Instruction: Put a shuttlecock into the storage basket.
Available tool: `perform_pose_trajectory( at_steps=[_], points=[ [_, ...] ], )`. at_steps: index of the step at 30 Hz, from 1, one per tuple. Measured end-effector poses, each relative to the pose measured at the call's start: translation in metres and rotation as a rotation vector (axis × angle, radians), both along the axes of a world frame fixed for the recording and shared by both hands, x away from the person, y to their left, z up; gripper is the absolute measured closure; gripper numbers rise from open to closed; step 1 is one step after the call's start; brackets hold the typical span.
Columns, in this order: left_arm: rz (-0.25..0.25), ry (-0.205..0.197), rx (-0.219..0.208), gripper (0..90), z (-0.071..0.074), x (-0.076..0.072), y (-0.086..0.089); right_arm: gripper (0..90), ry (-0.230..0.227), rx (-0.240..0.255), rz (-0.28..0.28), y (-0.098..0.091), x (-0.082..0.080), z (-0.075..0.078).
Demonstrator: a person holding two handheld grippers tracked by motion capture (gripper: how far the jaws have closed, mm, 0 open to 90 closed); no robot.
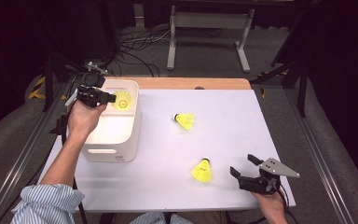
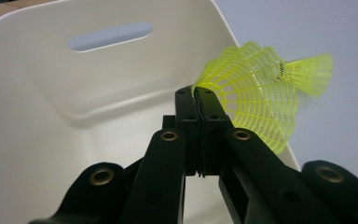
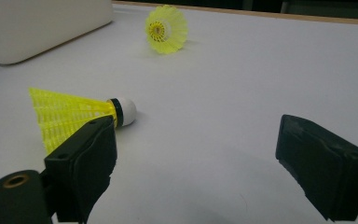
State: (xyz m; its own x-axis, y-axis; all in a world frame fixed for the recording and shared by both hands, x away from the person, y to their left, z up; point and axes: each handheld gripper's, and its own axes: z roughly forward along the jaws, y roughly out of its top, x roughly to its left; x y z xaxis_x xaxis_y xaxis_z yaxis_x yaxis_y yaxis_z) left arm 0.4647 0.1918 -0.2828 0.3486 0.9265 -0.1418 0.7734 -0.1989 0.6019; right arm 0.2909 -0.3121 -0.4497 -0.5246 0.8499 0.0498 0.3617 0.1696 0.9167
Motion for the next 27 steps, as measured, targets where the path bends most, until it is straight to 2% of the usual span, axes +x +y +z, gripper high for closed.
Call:
perform_pose_trajectory(
  at_steps=[17, 27],
  points=[
    [0.034, 0.025, 0.002, 89.2, -0.017, 0.006, 0.007, 12.8, 0.006, -0.002, 0.006, 0.001, 0.001, -0.001],
    [0.035, 0.043, 0.023, 89.0, -0.027, 0.011, 0.005, 12.8, 0.01, -0.004, 0.01, 0.001, 0.001, -0.001]
  ],
)
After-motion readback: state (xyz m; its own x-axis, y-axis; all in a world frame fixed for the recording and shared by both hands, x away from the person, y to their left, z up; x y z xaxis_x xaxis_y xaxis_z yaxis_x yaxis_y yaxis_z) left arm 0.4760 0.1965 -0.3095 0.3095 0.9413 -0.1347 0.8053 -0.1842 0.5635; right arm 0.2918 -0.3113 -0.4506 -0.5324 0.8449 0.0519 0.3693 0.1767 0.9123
